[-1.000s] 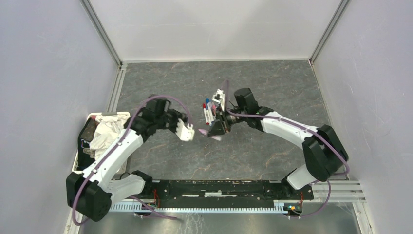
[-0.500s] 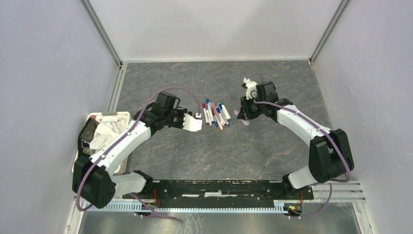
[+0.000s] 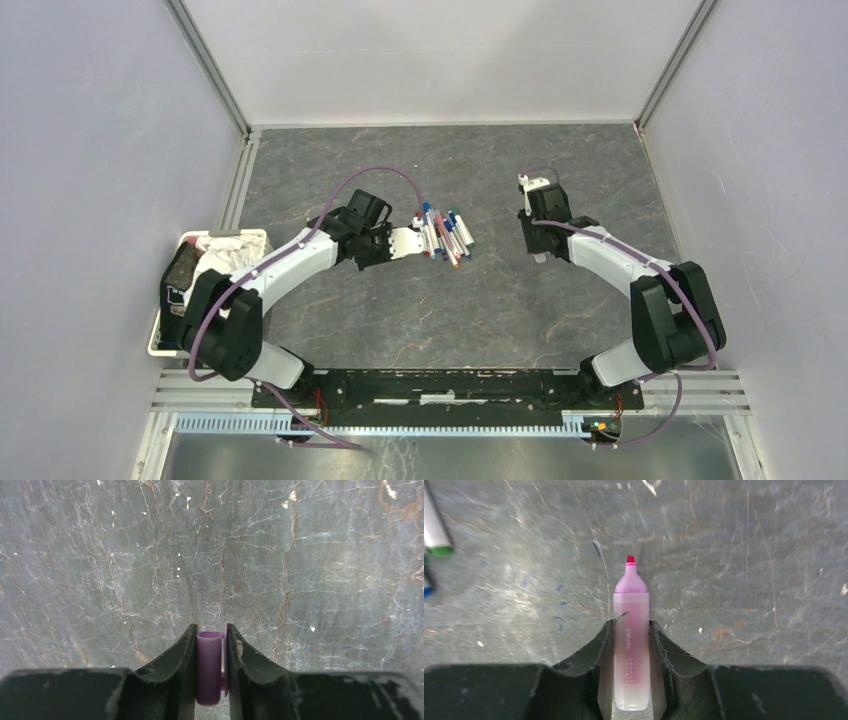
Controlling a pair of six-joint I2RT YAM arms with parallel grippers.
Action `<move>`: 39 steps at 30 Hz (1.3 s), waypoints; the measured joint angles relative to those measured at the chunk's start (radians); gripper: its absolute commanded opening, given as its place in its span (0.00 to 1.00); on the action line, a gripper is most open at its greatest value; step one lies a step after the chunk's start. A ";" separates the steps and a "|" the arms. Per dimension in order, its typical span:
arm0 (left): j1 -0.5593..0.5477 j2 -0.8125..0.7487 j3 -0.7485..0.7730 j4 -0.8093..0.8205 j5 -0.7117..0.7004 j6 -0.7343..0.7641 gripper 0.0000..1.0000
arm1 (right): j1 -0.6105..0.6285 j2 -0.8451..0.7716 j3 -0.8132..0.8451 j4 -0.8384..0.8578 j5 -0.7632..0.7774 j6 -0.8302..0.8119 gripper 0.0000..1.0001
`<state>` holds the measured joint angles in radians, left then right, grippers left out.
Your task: Open the pen caps
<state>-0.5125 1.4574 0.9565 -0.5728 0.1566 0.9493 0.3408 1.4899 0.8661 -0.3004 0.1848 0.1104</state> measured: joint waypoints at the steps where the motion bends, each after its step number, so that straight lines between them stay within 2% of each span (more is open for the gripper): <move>1: 0.003 0.006 -0.009 0.014 -0.004 -0.008 0.03 | -0.003 0.000 -0.018 0.008 0.005 0.001 0.01; 6: 0.031 0.025 -0.085 0.102 -0.036 -0.014 0.07 | -0.010 0.006 -0.090 0.017 0.013 0.007 0.06; 9: 0.044 0.026 -0.137 0.138 -0.050 -0.013 0.11 | -0.010 0.019 -0.097 0.024 0.015 0.008 0.17; 14: 0.048 0.026 -0.200 0.158 -0.047 -0.011 0.21 | -0.010 0.021 -0.113 0.055 0.015 0.021 0.28; 17: 0.048 0.026 -0.201 0.164 -0.039 -0.011 0.33 | -0.010 0.021 -0.118 0.062 0.014 0.024 0.37; 20: 0.048 0.026 -0.201 0.161 -0.015 -0.010 0.56 | -0.010 0.018 -0.117 0.058 0.007 0.027 0.44; 22: 0.048 0.025 -0.196 0.159 0.014 -0.006 0.66 | -0.010 0.014 -0.114 0.044 0.003 0.027 0.52; 24: 0.048 0.021 -0.191 0.145 0.059 -0.006 0.78 | -0.010 0.008 -0.098 0.023 -0.003 0.027 0.55; 27: 0.048 0.019 -0.175 0.100 0.095 -0.007 0.81 | -0.010 -0.010 -0.048 -0.003 -0.012 0.031 0.58; 28: 0.051 0.019 -0.161 0.077 0.108 -0.007 0.82 | -0.010 -0.017 -0.026 -0.009 -0.016 0.032 0.59; 29: 0.057 0.019 -0.141 0.051 0.123 -0.008 0.95 | -0.010 -0.024 0.000 -0.013 -0.023 0.034 0.59; 30: 0.063 0.019 -0.114 0.022 0.137 -0.008 0.99 | -0.009 -0.030 0.021 -0.013 -0.027 0.035 0.58; 33: 0.090 0.019 0.003 -0.054 0.159 -0.031 1.00 | -0.003 -0.038 0.089 -0.016 -0.053 0.040 0.55; 39: 0.129 0.019 0.362 -0.173 0.155 -0.157 1.00 | 0.060 0.051 0.235 0.006 -0.160 0.044 0.46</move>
<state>-0.3836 1.4769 1.3182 -0.7456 0.3119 0.7925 0.4004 1.5406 1.1011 -0.2947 0.0246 0.1547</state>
